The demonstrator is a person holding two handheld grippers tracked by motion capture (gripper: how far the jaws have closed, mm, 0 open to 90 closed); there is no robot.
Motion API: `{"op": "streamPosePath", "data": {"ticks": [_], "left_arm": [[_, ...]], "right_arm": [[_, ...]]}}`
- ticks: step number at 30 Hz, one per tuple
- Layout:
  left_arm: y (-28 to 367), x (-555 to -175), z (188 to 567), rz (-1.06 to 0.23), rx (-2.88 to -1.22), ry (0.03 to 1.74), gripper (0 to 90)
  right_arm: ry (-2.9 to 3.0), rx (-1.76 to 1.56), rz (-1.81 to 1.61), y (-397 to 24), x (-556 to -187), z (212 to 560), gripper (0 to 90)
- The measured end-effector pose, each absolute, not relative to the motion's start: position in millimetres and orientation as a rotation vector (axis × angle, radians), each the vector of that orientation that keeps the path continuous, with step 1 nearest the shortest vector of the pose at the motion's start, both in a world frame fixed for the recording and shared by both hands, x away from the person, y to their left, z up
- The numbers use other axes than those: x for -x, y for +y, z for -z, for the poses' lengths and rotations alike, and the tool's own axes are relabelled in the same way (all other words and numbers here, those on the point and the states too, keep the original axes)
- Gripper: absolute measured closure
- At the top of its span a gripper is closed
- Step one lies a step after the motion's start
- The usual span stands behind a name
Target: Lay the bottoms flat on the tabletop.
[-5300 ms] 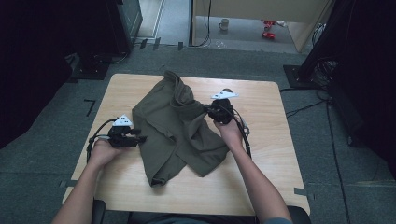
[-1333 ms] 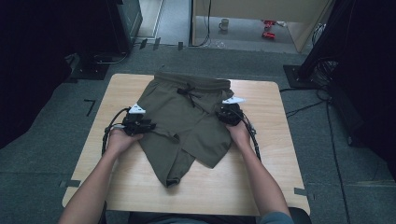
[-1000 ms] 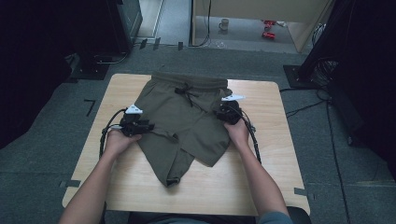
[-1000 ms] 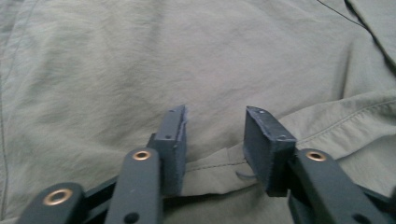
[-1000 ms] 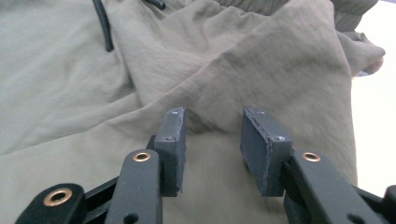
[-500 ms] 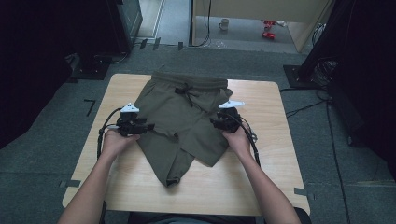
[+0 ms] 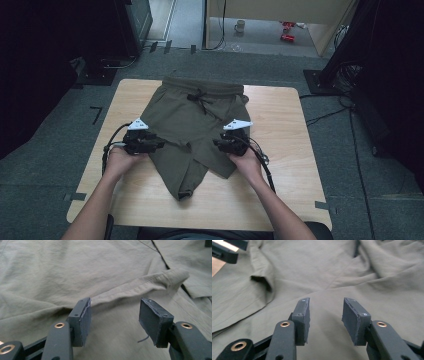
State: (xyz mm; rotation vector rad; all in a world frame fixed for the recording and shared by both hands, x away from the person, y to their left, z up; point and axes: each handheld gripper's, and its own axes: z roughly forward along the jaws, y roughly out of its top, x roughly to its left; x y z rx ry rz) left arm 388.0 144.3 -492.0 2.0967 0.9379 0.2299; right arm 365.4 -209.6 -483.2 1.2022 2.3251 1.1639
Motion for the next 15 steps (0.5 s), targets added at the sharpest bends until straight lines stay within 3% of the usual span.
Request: {"op": "streamPosePath", "data": {"ticks": [15], "left_arm": [[144,-392,502,-0.199,-2.110,0.946,42.7]], "right_arm": [[2.412,-1.105,-1.181,-174,-349,496,52.1]]}}
